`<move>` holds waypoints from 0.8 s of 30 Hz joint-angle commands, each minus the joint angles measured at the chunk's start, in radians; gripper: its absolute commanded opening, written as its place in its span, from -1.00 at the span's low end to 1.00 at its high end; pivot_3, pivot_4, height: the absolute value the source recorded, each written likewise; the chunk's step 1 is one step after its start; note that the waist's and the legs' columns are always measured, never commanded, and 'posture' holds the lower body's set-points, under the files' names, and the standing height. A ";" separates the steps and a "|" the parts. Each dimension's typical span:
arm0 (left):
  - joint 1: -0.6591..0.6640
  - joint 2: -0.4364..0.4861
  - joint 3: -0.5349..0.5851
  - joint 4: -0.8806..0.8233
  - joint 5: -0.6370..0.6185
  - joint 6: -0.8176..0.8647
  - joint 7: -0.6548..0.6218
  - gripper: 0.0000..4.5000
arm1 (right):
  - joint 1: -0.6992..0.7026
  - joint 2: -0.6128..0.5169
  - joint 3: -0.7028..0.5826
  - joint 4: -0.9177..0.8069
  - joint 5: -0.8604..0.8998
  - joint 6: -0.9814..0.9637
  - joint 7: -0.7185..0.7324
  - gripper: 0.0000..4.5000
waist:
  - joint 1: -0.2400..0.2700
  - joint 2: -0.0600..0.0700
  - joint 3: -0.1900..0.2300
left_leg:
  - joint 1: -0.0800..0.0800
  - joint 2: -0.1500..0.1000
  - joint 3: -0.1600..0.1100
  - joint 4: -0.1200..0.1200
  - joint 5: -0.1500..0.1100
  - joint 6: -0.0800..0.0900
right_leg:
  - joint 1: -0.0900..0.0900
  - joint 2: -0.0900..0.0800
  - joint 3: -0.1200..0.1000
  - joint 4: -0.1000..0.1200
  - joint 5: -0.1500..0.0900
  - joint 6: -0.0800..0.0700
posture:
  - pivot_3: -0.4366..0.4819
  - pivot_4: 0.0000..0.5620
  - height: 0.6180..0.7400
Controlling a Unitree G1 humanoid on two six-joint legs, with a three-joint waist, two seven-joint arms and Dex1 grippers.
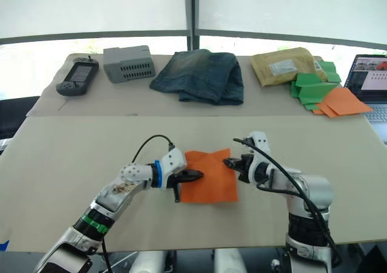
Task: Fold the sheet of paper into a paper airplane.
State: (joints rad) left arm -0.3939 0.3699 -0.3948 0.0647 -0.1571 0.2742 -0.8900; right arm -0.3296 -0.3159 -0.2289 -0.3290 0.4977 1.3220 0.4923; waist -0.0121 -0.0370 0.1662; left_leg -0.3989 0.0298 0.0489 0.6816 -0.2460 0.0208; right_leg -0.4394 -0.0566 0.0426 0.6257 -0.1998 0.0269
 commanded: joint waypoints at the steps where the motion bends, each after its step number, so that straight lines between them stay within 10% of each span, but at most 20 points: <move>1: 0.000 -0.008 -0.028 0.058 0.043 -0.014 -0.010 -1.00 | 0.056 -0.109 0.130 -0.110 -0.008 -0.171 0.113 -0.98 | 0.001 0.001 0.000 | 0.000 0.000 0.000 0.000 0.000 0.000 | 0.000 0.000 0.000 0.000 0.000 0.000 | -0.05 -0.47 0.70; 5: -0.003 -0.011 -0.026 0.067 0.050 -0.023 -0.020 -1.00 | 0.130 -0.239 0.243 -0.133 -0.088 -0.407 0.201 -0.98 | -0.002 0.001 -0.001 | 0.001 -0.001 0.000 0.000 0.000 0.000 | 0.002 0.000 0.000 -0.001 -0.001 0.002 | -0.05 -0.47 0.70; 13: -0.003 -0.012 -0.020 0.071 0.060 -0.027 -0.036 -1.00 | 0.161 -0.221 0.193 -0.061 -0.097 -0.529 0.153 0.17 | -0.001 0.001 -0.001 | 0.004 0.000 0.000 0.000 0.000 0.000 | 0.003 0.000 0.000 0.000 -0.001 0.002 | -0.05 -0.47 0.70; 21: -0.001 -0.007 -0.015 0.066 0.065 -0.028 -0.038 -1.00 | 0.160 -0.208 0.167 -0.088 -0.071 -0.500 0.113 0.17 | -0.001 0.001 -0.001 | 0.004 0.000 0.000 0.000 0.000 0.000 | 0.003 0.000 0.000 0.000 -0.001 0.002 | -0.05 -0.47 0.70; 24: -0.003 -0.007 -0.013 0.069 0.067 -0.029 -0.040 -1.00 | 0.170 -0.224 0.192 -0.121 -0.085 -0.521 0.112 -0.18 | -0.001 0.001 -0.001 | 0.004 0.000 0.000 0.000 0.000 0.000 | 0.003 0.000 0.000 0.000 -0.001 0.002 | -0.05 -0.47 0.70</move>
State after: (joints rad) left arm -0.4136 0.3539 -0.3900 0.1078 -0.1171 0.2345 -0.9218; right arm -0.1638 -0.5235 -0.0409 -0.3924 0.4124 0.8193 0.6047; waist -0.0134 -0.0362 0.1651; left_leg -0.3952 0.0297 0.0490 0.6820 -0.2461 0.0209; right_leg -0.4362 -0.0562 0.0428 0.6257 -0.2006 0.0285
